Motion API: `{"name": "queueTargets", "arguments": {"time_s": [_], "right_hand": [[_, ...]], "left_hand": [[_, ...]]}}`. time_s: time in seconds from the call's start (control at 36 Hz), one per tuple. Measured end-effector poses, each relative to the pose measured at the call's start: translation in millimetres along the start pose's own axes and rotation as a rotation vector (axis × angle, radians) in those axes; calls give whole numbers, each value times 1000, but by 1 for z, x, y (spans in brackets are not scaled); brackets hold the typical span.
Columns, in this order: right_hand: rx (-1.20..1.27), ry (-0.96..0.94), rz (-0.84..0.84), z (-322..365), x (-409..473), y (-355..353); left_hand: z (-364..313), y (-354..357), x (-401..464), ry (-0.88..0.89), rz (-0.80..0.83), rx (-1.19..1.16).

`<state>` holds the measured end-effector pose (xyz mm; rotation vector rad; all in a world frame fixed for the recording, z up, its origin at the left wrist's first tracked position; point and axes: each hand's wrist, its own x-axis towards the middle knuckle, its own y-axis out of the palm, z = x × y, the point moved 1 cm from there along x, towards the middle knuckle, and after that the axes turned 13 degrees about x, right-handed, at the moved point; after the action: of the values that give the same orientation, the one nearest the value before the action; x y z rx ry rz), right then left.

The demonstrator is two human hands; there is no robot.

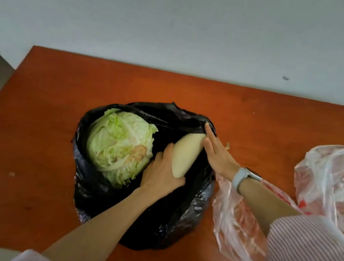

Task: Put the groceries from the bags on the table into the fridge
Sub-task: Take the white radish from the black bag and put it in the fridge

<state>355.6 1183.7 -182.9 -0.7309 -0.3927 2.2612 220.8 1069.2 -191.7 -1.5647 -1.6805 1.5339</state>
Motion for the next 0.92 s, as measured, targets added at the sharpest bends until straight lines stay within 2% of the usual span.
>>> {"name": "queueTargets", "arguments": {"time_s": [0.14, 0.22, 0.36, 0.42, 0.47, 0.56, 0.64, 0.69, 0.78, 0.86, 0.92], "right_hand": [[267, 90, -51, 5, 7, -15], [295, 168, -61, 3, 5, -20], [271, 295, 21, -8, 6, -20], [274, 224, -60, -3, 3, -21], [410, 153, -220, 11, -5, -28], [584, -78, -426, 51, -23, -45], [785, -281, -313, 96, -49, -61], [758, -348, -301, 115, -68, -74], [676, -389, -428, 134, -103, -98], [685, -424, -591, 134, -150, -126], [665, -417, -643, 123, -189, -145]], "left_hand": [[1, -12, -8, 61, 5, -51], [4, -20, -14, 93, -35, -97], [8, -38, -25, 188, -77, -162], [6, -50, -27, 217, -106, -203], [1, -61, -28, 235, -141, -257], [-12, -79, -27, 284, -217, -365], [-33, -97, -26, 328, -260, -430], [-51, -109, -26, 375, -294, -438], [-81, -124, -31, 497, -359, -407], [-113, -135, -44, 659, -444, -260], [-136, -137, -53, 795, -536, -131]]}}
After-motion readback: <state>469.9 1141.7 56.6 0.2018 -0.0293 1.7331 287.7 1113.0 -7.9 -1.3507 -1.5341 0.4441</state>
